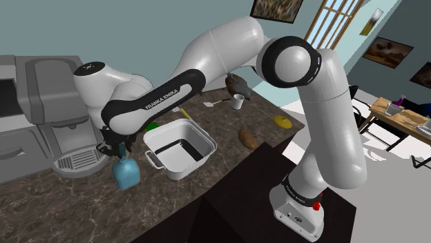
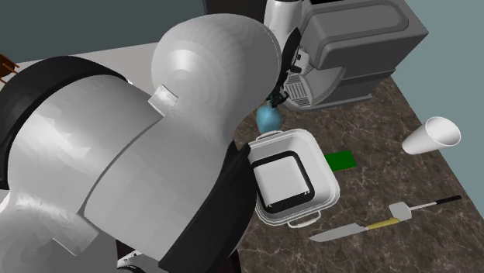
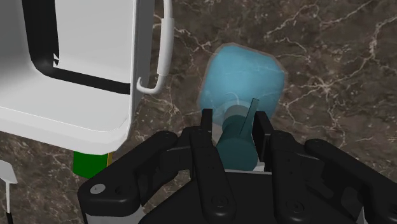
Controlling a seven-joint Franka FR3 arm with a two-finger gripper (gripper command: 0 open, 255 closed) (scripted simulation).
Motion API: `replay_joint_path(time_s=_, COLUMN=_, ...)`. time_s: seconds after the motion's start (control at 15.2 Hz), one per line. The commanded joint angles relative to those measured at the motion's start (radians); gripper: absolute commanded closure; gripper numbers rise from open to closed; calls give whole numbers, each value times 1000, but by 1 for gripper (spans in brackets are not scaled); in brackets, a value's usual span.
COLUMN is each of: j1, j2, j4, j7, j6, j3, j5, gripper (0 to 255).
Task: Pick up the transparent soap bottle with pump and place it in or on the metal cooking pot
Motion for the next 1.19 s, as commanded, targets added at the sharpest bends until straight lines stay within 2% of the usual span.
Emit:
replay_joint_path(time_s=0.0, j1=0, j2=0, j4=-1, j7=0, j6=0, j3=0, j5=0, gripper=255)
replay_joint_path(time_s=1.12, j1=-18, j2=-111, j4=41, j7=-40, j6=-146, j3=35, j5=52, gripper=255)
